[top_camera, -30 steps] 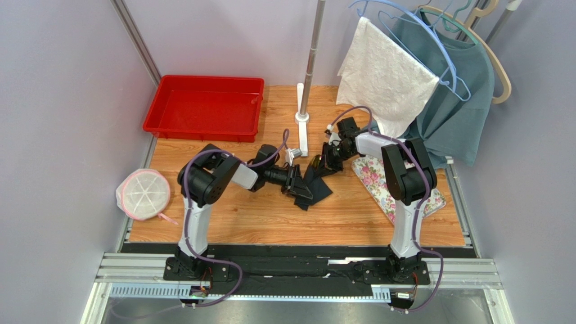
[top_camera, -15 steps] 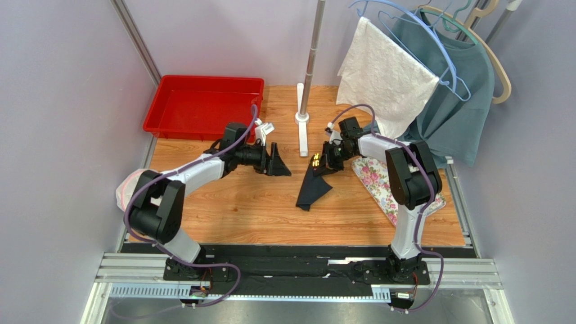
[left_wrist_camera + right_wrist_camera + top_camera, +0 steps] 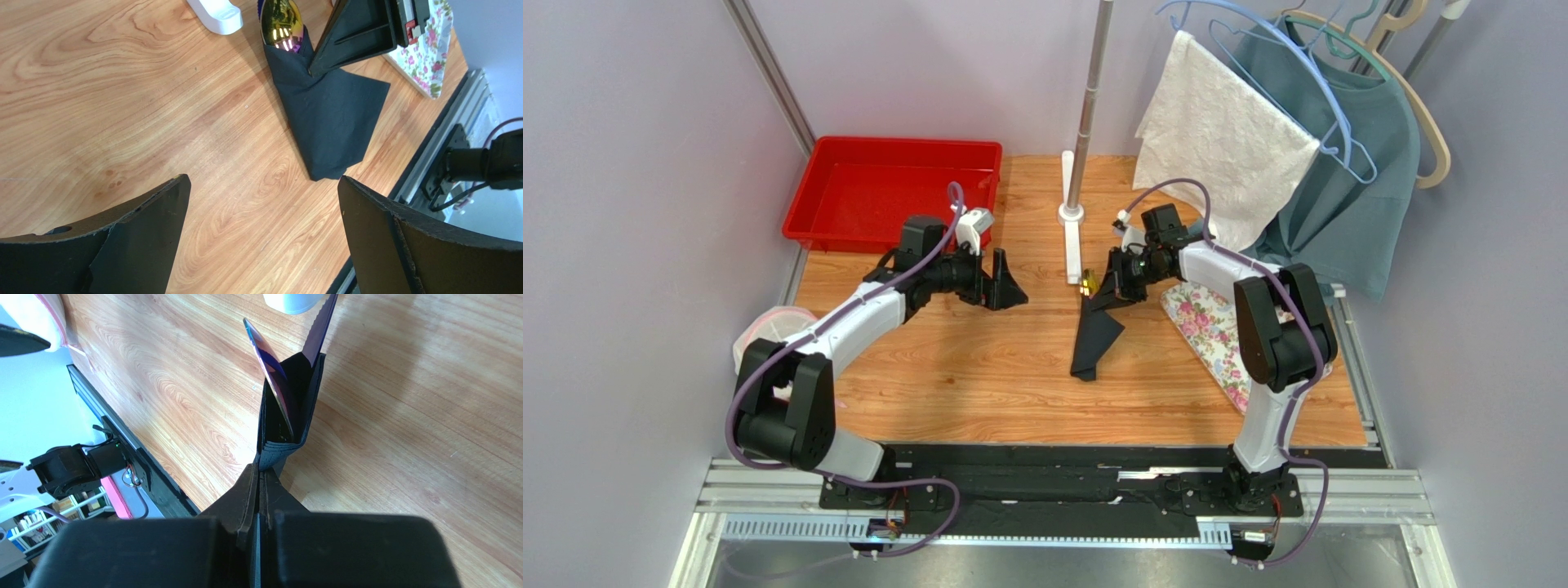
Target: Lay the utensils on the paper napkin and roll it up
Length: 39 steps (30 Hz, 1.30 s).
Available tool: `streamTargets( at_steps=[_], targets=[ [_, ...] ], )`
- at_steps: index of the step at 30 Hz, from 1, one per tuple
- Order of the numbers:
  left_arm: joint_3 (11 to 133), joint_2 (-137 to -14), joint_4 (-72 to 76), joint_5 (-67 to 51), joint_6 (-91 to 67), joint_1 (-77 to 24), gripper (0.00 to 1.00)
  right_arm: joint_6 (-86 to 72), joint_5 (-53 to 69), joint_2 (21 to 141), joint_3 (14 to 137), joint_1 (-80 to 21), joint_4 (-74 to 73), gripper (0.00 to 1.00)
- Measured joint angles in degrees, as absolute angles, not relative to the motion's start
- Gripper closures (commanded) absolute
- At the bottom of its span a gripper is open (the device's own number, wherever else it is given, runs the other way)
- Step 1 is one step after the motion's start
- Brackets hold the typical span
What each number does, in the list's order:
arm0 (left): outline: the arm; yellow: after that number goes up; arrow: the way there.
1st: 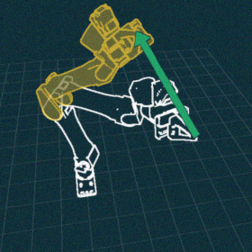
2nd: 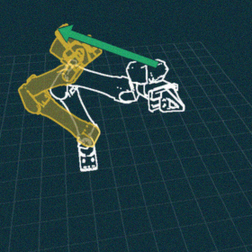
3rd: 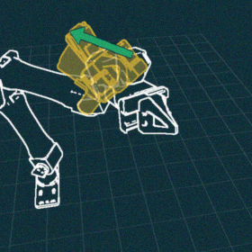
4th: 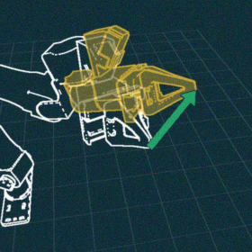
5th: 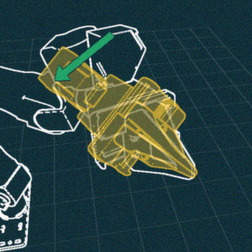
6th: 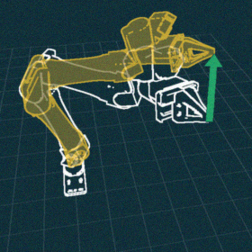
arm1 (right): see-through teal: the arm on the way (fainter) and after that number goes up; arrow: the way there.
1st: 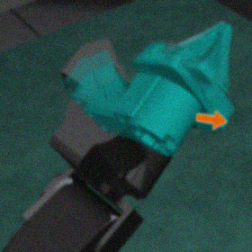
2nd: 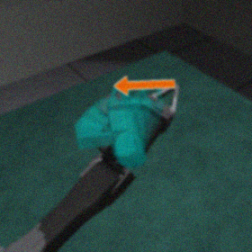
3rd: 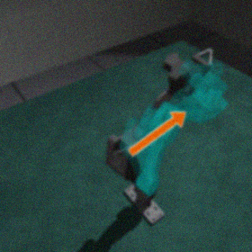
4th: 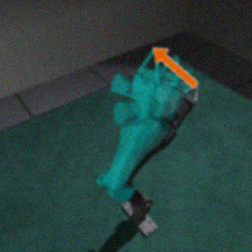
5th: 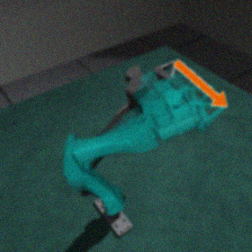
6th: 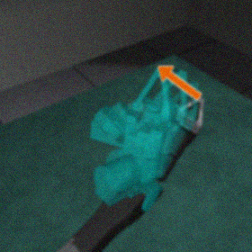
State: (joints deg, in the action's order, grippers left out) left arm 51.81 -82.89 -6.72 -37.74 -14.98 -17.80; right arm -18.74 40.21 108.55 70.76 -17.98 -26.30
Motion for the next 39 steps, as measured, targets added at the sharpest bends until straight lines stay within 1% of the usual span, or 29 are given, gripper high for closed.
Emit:
streamTargets(
  at_steps=[7, 11, 15, 19, 22, 24, 27, 34, 39],
  targets=[
    [53.1, -82.7, -10.6, -41.7, -8.3, -17.1, 0.01, -18.0, 41.2, 107.4, 70.8, -18.0, -27.3, 1.00],
    [54.8, -82.0, -11.3, -43.4, -6.2, -14.9, 0.01, -17.5, 42.0, 105.5, 70.8, -18.0, -27.8, 1.00],
    [54.9, -78.5, -10.3, -40.2, -6.0, -13.9, 0.01, -17.1, 42.8, 103.8, 70.8, -18.0, -28.4, 1.00],
    [54.0, -72.0, -5.8, -35.4, -5.7, -13.8, 0.01, -16.8, 43.9, 102.1, 70.9, -18.0, -29.2, 1.00],
    [53.8, -68.1, -3.8, -35.3, -4.3, -13.3, 0.02, -16.4, 44.8, 100.8, 71.3, -18.0, -30.3, 1.00],
    [54.2, -67.1, -4.6, -37.3, -3.6, -12.8, 0.03, -16.0, 45.4, 99.9, 71.9, -18.1, -30.9, 1.00],
    [54.0, -67.1, -5.2, -43.1, -3.7, -11.4, 0.03, -15.5, 46.5, 98.4, 72.9, -18.3, -31.6, 1.00],
    [40.3, -61.7, 5.5, -54.9, -8.3, -10.0, 0.05, -13.0, 49.8, 93.4, 76.9, -20.4, -35.4, 1.00],
    [37.1, -61.2, 12.3, -59.2, -11.2, -11.0, 0.09, -11.2, 51.9, 90.3, 81.2, -22.5, -38.4, 1.00]
  ],
)
